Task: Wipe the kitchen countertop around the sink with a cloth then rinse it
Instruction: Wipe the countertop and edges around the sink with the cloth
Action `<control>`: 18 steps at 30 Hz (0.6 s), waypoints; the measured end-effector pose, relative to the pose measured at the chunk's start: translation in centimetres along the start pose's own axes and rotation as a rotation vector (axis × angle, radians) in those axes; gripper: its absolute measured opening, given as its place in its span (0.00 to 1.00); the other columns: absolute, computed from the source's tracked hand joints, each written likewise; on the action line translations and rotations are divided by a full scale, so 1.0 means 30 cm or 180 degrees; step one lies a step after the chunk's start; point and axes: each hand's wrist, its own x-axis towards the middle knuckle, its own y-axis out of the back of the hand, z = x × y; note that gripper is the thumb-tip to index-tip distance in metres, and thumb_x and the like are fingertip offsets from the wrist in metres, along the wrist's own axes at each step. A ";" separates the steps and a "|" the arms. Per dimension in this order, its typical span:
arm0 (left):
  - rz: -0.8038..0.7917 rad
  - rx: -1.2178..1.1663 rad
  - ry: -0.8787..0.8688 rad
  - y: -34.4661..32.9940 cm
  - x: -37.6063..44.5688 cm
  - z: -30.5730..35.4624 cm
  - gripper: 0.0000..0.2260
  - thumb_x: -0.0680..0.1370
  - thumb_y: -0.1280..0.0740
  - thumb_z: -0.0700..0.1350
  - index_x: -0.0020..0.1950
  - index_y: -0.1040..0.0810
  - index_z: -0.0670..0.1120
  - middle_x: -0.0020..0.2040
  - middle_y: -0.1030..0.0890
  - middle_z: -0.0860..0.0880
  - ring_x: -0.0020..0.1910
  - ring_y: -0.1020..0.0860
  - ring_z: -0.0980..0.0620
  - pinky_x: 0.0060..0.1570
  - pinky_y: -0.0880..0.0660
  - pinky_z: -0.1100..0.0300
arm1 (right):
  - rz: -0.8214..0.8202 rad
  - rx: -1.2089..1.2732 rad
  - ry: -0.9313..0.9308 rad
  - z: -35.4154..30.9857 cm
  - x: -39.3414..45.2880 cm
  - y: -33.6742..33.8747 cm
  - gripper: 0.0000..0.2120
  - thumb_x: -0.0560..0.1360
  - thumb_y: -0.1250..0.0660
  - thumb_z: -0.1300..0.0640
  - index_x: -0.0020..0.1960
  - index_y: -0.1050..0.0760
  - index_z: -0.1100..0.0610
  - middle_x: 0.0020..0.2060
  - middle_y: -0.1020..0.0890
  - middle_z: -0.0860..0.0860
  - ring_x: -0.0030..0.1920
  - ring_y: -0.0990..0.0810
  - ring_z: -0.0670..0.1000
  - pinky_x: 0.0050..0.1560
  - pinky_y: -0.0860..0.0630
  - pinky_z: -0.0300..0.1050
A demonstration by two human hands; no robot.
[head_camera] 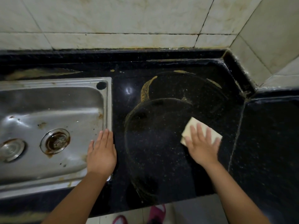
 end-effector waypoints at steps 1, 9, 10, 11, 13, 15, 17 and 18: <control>-0.0010 -0.0010 -0.0002 0.005 -0.001 0.003 0.22 0.82 0.50 0.43 0.75 0.47 0.43 0.76 0.47 0.48 0.76 0.51 0.50 0.73 0.54 0.52 | -0.0010 0.0012 0.0169 -0.078 0.012 -0.007 0.27 0.78 0.64 0.40 0.75 0.62 0.46 0.75 0.61 0.46 0.75 0.64 0.55 0.70 0.64 0.65; -0.0168 0.0164 -0.0088 0.016 0.004 -0.015 0.32 0.74 0.64 0.59 0.76 0.51 0.49 0.77 0.53 0.52 0.72 0.60 0.59 0.72 0.56 0.52 | 0.0565 -0.0196 0.1685 -0.326 -0.276 -0.279 0.26 0.79 0.65 0.42 0.69 0.38 0.46 0.73 0.37 0.47 0.74 0.48 0.57 0.67 0.54 0.61; -0.0239 0.0207 -0.0075 0.016 0.003 -0.017 0.29 0.76 0.62 0.58 0.76 0.52 0.48 0.77 0.55 0.51 0.74 0.59 0.57 0.73 0.56 0.52 | 0.0605 -0.0199 0.1829 -0.287 -0.304 -0.290 0.26 0.78 0.64 0.41 0.72 0.43 0.44 0.76 0.47 0.46 0.75 0.53 0.55 0.68 0.53 0.60; -0.0299 0.0228 -0.0065 0.018 0.005 -0.016 0.27 0.78 0.60 0.57 0.76 0.53 0.48 0.77 0.55 0.51 0.75 0.59 0.55 0.73 0.56 0.52 | 0.0588 -0.0191 0.1895 -0.239 -0.316 -0.297 0.26 0.78 0.64 0.40 0.74 0.49 0.42 0.76 0.54 0.45 0.76 0.57 0.53 0.68 0.53 0.59; -0.0405 0.0287 -0.0060 0.023 0.002 -0.018 0.25 0.81 0.57 0.55 0.76 0.56 0.48 0.77 0.57 0.51 0.75 0.59 0.54 0.73 0.56 0.52 | 0.0659 -0.0198 0.1811 -0.124 -0.294 -0.292 0.26 0.78 0.64 0.39 0.74 0.55 0.42 0.76 0.58 0.43 0.76 0.57 0.51 0.69 0.54 0.57; -0.0473 0.0347 -0.0069 0.035 0.003 -0.015 0.25 0.81 0.56 0.54 0.76 0.57 0.48 0.77 0.59 0.50 0.75 0.60 0.53 0.73 0.56 0.52 | 0.0530 -0.0240 0.1325 -0.003 -0.233 -0.239 0.25 0.78 0.65 0.39 0.74 0.49 0.41 0.76 0.49 0.44 0.74 0.44 0.53 0.69 0.50 0.56; -0.0398 0.0346 -0.0133 0.052 0.016 -0.013 0.25 0.81 0.58 0.54 0.76 0.55 0.47 0.77 0.57 0.50 0.76 0.59 0.52 0.73 0.56 0.51 | 0.0594 -0.0337 0.0811 0.095 -0.131 -0.140 0.29 0.79 0.66 0.40 0.70 0.38 0.46 0.71 0.34 0.49 0.68 0.30 0.57 0.65 0.38 0.63; -0.0357 0.0289 -0.0158 0.057 0.028 -0.013 0.25 0.81 0.57 0.54 0.76 0.53 0.47 0.77 0.56 0.50 0.76 0.58 0.52 0.73 0.55 0.52 | 0.0596 -0.0376 0.0611 0.126 -0.064 -0.080 0.29 0.78 0.66 0.41 0.72 0.40 0.47 0.72 0.36 0.50 0.70 0.34 0.58 0.65 0.39 0.67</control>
